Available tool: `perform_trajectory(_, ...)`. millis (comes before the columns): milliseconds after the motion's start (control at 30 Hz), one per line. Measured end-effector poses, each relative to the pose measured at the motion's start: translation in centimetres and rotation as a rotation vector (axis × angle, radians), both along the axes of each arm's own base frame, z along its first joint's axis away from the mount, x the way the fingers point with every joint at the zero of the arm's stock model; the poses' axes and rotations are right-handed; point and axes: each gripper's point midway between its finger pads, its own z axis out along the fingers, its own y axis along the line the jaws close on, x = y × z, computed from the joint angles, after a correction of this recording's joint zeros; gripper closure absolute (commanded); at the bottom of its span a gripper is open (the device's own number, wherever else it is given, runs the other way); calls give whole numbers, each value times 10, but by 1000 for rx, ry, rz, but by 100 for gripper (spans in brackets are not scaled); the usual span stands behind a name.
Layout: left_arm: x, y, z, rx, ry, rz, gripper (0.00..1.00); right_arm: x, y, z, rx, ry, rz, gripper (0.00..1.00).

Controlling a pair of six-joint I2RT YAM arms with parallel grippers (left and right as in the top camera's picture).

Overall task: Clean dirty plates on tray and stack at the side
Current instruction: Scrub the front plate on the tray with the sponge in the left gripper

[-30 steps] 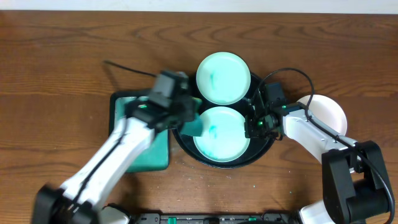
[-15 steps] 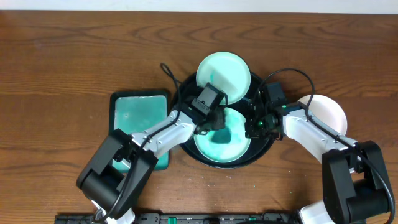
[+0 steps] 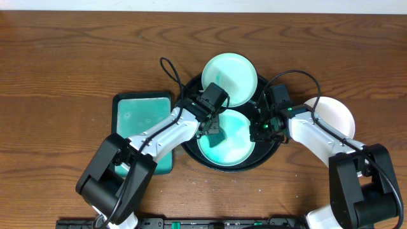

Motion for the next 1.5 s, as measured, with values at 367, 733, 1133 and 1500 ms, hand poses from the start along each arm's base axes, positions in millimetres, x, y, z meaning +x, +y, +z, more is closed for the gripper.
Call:
perform_trajectory(367,-5,-2,28,-46,-23,-65,35,-1,0,0,-1,3,0,99)
perform_trajectory(733,-1,-16,67,-179,-87,-55,39,-1,0,0,-1,4,0,99)
perform_trajectory(1133,-31,-57,-7,-237,151,-93,93,-2,-1,-1,-6,8,-1,99)
perform_trajectory(1500,-62,-4,-3,-5,250,-36,93,-2,-1,-1,-6,8,-1,99)
